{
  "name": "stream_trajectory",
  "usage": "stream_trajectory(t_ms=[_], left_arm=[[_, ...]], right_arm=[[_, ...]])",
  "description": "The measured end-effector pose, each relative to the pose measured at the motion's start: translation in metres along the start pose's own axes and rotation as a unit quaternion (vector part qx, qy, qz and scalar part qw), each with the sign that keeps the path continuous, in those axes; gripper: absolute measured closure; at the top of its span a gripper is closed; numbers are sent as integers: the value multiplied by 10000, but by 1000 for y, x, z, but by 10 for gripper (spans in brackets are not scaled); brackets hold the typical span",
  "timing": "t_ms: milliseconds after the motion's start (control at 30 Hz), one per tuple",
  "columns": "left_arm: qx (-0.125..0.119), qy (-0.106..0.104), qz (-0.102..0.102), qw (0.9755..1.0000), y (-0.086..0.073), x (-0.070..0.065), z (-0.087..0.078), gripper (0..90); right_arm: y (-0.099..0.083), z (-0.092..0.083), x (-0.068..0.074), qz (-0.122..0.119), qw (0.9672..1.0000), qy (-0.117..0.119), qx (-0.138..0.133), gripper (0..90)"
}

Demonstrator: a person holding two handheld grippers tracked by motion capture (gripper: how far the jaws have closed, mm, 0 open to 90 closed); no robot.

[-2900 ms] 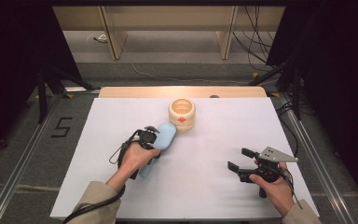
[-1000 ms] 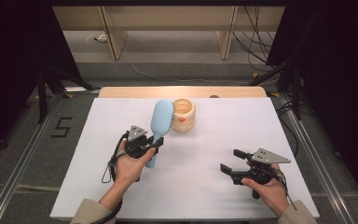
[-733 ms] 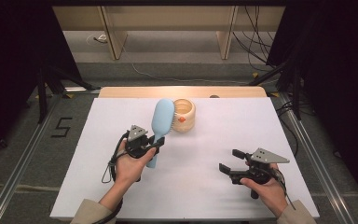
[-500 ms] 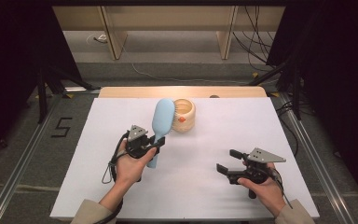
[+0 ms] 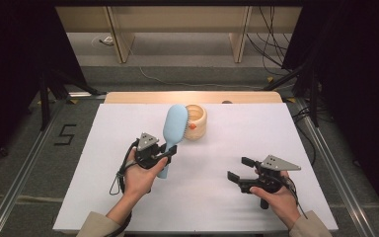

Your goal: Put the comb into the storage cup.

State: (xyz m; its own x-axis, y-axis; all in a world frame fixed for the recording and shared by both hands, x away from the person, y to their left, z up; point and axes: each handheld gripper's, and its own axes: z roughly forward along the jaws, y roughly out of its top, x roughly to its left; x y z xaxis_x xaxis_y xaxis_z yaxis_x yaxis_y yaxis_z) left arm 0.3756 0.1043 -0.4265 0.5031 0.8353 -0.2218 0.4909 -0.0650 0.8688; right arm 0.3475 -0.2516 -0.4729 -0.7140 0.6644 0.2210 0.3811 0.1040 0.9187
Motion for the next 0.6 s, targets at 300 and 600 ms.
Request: stream_trajectory(t_ms=[300,600], left_arm=[[-16,-43,21,10000,1,-4,0,691],[-1,-78,78,9999,2,-6,0,691]], right_arm=[[1,3,-1,105,9999,-26,-22,156],[2,11,2,168,9999,36,-9,156]])
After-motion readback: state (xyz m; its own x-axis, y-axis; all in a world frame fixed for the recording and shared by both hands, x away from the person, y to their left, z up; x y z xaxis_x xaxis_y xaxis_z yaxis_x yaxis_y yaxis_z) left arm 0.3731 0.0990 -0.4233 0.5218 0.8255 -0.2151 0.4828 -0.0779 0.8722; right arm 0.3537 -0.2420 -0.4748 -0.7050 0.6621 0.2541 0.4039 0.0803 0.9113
